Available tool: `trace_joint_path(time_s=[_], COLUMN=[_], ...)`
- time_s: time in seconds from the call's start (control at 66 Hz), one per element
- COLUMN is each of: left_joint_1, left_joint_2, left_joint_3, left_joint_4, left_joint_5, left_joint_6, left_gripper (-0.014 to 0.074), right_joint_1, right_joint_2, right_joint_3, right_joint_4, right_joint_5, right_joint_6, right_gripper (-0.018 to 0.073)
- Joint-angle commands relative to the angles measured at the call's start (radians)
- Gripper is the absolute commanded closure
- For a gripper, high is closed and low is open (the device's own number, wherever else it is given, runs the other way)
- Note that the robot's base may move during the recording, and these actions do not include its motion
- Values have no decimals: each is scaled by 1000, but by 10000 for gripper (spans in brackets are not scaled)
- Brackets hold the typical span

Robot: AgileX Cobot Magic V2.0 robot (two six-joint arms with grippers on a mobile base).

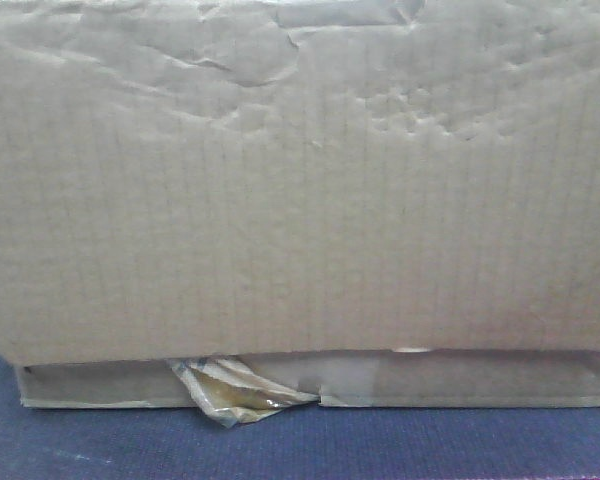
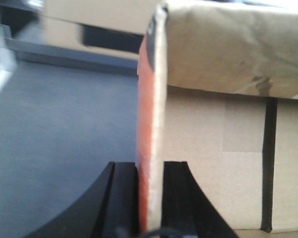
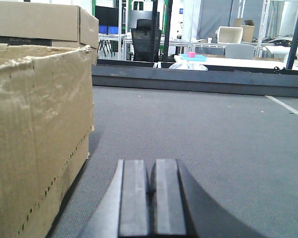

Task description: Stack two boxes on right shelf middle

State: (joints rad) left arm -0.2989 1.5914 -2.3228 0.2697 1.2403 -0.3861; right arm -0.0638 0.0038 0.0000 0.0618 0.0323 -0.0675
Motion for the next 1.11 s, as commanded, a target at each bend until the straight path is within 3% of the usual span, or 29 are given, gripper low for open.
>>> trace_joint_path(time_s=[0.0,0.152,0.333,0.44,0.682,1.091], left_joint_1=[-125,-258,-316,-318,-316,-308], left_joint_2=[1,1,1,1,3,106], left_joint_3=[42,178,385,492,690,705], left_joint_4=[95,155,163,107,100,45], left_joint_5=[-19,-19,-19,-41,-129,-123], left_joint_6=[-92,-161,-301,-342,-376,-348], left_gripper=[708,708,708,708,708,708], right_joint_1=[-2,-2,-2,-2,-2,-2], right_joint_2=[-4,-4,-4,-4,-4,-4], right_joint_3=[0,0,0,0,0,0], right_joint_4=[-11,-11,-11,-11,-11,-11], right_joint_5=[-17,-17,-17,-17,-17,-17], right_joint_6=[1,1,1,1,1,1], right_gripper=[720,720,720,720,720,720])
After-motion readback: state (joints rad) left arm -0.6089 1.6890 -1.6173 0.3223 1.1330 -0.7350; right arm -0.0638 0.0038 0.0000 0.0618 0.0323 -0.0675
